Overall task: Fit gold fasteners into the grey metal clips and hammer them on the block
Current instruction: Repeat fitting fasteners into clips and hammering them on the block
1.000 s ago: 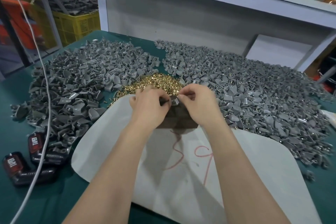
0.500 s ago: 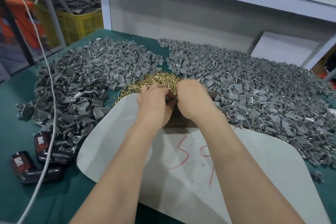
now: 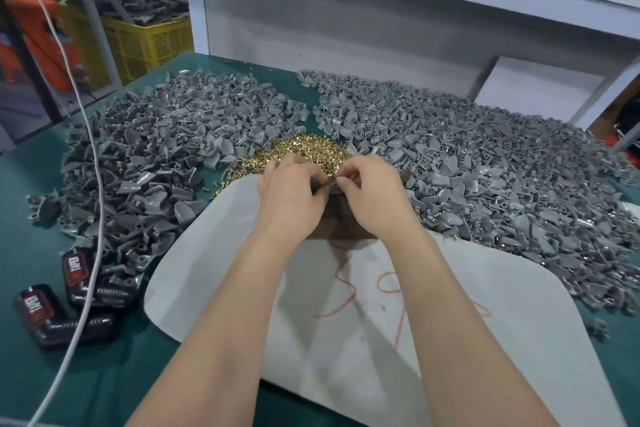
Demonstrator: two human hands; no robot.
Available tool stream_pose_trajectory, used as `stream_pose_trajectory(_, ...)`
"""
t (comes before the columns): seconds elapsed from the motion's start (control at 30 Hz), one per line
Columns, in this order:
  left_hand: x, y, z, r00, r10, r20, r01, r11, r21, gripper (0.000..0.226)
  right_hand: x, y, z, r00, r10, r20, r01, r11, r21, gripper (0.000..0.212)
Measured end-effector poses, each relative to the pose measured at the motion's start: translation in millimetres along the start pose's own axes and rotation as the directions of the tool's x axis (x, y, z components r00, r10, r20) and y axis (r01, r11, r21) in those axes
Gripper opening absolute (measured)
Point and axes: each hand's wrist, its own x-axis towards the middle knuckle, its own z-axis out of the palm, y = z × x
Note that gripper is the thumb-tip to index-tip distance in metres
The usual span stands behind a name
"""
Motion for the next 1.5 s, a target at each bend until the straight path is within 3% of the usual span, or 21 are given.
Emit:
stream_pose_trajectory(0.17,0,0,2,0.999,0.029,-0.019,-0.029,0.999,0.032,0.012,11,-11,-3,0.99,-0.071,0.119,0.109,0.929,-0.354,0.013)
stream_pose_trajectory(0.33,1,-1,2,0.999,0.042,-0.013,-0.041,0.999,0.029,0.015,9,-16,0,0.986,-0.134,0.099,0.163,0.899,-0.407,0.016)
stream_pose_trajectory(0.63,0,0,2,0.998,0.049,-0.026,-0.049,0.999,-0.013,0.011,4,-11,-3,0.996,-0.001,0.091,0.016,0.986,-0.166,0.015)
stream_pose_trajectory(0.9,0,0,2,0.997,0.078,-0.028,-0.077,0.996,0.045,0.015,15,-17,-4,0.986,-0.005,0.166,0.063,0.935,-0.348,0.016)
stream_pose_trajectory(1.03,1,0,2,0.996,0.084,-0.029,-0.082,0.995,0.056,0.015,17,-20,-3,0.988,-0.014,0.156,0.067,0.938,-0.339,0.013)
stream_pose_trajectory(1.1,0,-2,1,0.997,0.075,-0.028,-0.074,0.996,0.051,0.013,15,-15,-4,0.989,-0.018,0.147,0.058,0.961,-0.272,0.015)
stream_pose_trajectory(1.27,0,-1,0,0.998,0.054,-0.027,-0.054,0.999,0.007,0.008,1,5,-8,0.998,0.048,0.029,-0.052,0.98,0.191,0.017)
stream_pose_trajectory(1.5,0,-1,-1,0.999,0.047,-0.026,-0.047,0.999,0.004,0.011,1,4,4,1.0,0.014,-0.002,-0.014,0.993,0.115,0.008)
